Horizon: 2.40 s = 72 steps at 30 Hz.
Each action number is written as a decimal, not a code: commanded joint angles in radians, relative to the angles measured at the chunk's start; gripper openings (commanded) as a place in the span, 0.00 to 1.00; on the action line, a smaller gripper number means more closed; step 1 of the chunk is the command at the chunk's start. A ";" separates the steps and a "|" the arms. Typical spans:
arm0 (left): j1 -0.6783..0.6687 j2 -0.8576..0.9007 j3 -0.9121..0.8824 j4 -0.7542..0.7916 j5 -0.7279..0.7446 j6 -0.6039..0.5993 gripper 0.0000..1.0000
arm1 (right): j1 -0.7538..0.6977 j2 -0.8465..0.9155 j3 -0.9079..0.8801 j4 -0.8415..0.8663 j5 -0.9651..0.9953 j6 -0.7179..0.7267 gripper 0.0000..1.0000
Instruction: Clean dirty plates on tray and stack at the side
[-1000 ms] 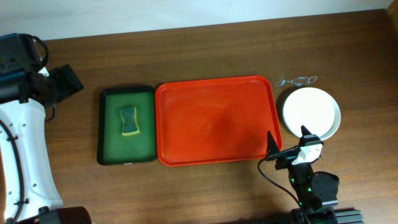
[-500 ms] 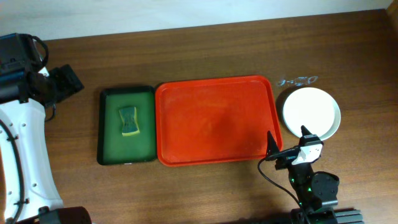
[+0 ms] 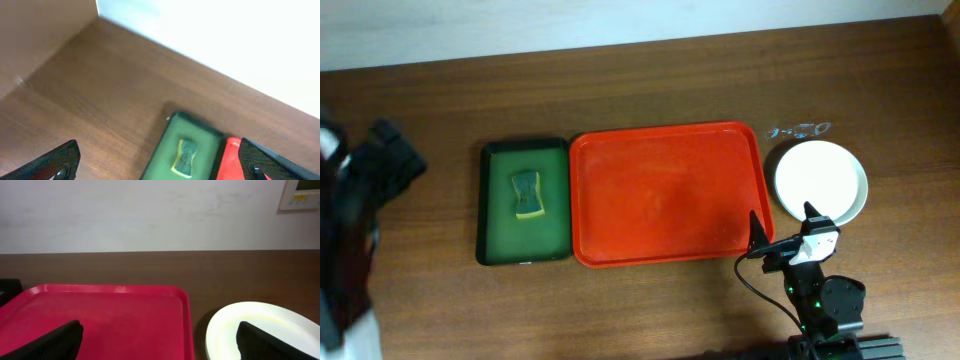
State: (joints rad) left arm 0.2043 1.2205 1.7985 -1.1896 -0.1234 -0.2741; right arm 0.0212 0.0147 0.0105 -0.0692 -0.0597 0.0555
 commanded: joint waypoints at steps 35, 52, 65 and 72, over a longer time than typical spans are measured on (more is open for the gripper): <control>-0.164 -1.215 -1.754 1.562 0.147 -0.018 0.99 | 0.004 -0.008 -0.005 -0.006 0.016 0.004 0.98; -0.165 -1.214 -1.790 1.106 0.128 0.160 0.99 | 0.004 -0.008 -0.005 -0.006 0.016 0.004 0.98; -0.165 -1.214 -1.790 1.106 0.128 0.160 0.99 | 0.004 -0.008 -0.005 -0.006 0.016 0.004 0.98; -0.165 -1.214 -1.790 1.106 0.128 0.160 0.99 | 0.004 -0.008 -0.005 -0.006 0.016 0.004 0.98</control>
State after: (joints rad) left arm 0.0448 0.0139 0.0113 -0.0769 0.0078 -0.1337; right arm 0.0212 0.0147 0.0109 -0.0708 -0.0486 0.0563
